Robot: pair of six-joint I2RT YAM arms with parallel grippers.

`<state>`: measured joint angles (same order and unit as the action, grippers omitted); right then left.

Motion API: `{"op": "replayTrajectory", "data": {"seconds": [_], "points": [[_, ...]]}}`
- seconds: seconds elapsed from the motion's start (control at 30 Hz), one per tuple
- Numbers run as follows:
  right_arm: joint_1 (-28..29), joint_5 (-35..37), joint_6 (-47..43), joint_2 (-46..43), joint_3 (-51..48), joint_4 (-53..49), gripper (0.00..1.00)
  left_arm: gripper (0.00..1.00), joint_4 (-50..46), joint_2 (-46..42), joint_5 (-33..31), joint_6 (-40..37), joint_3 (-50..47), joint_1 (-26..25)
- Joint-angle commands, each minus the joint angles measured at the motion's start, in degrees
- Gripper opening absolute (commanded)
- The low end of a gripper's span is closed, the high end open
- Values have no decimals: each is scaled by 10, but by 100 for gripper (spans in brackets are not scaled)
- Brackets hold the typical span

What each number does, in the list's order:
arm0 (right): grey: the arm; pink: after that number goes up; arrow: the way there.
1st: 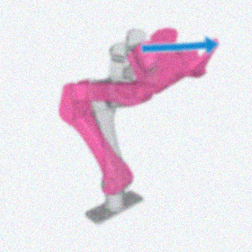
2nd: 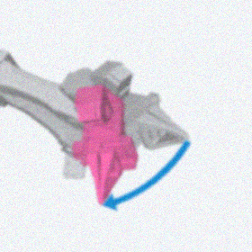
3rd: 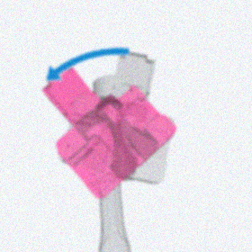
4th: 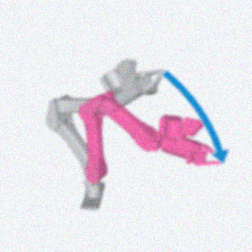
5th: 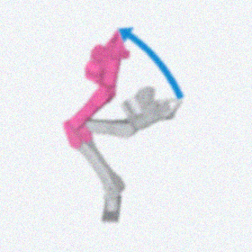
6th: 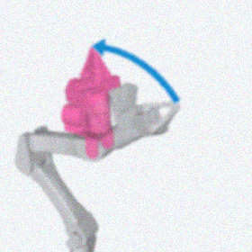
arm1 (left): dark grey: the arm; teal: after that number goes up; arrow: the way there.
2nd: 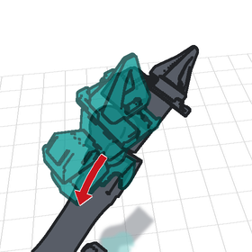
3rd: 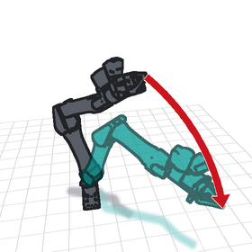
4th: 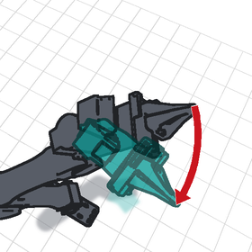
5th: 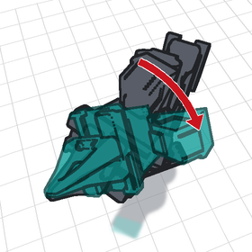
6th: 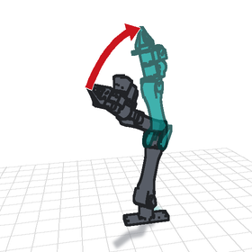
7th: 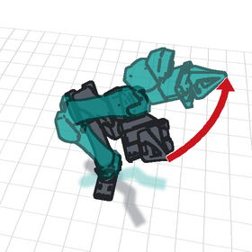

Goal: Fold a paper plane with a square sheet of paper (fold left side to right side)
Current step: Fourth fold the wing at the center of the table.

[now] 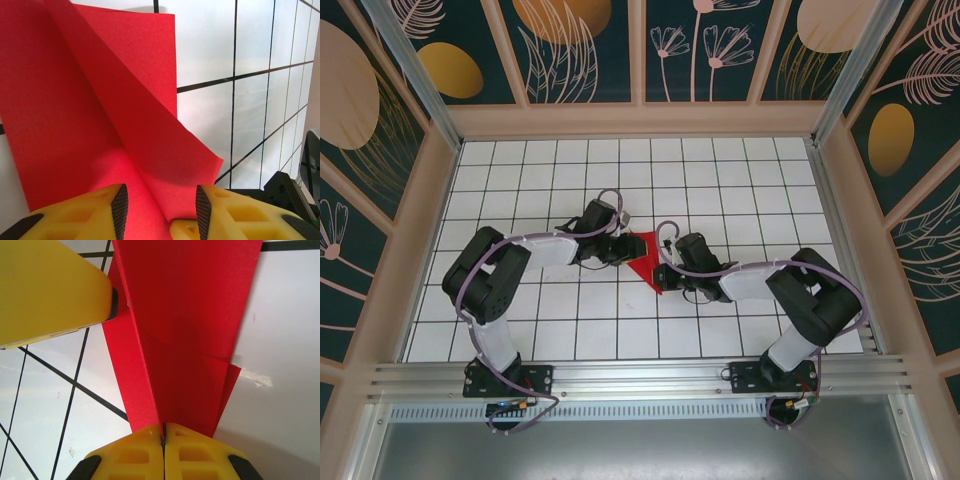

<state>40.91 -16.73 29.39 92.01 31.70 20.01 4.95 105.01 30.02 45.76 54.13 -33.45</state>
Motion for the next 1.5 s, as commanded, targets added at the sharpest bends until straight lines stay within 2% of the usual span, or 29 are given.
{"op": "replayTrajectory", "data": {"seconds": [0.0, 0.43, 0.8, 1.3, 1.47], "points": [[-5, -13, 12, 11, -11, 20, 8, 42, 13, 17, 12, 7, 21, -4], [-14, -28, 16, 23, -16, 28, 8, 44, 1, 44, 8, 1, 44, -9], [-28, -51, 26, 23, -23, 47, 9, 38, -18, 56, -6, -7, 51, -11], [-36, -67, 30, 17, -17, 54, 19, 39, -40, 73, -23, -12, 54, -10], [-39, -68, 30, 7, -15, 47, 25, 39, -42, 74, -24, -13, 55, -10]]}}
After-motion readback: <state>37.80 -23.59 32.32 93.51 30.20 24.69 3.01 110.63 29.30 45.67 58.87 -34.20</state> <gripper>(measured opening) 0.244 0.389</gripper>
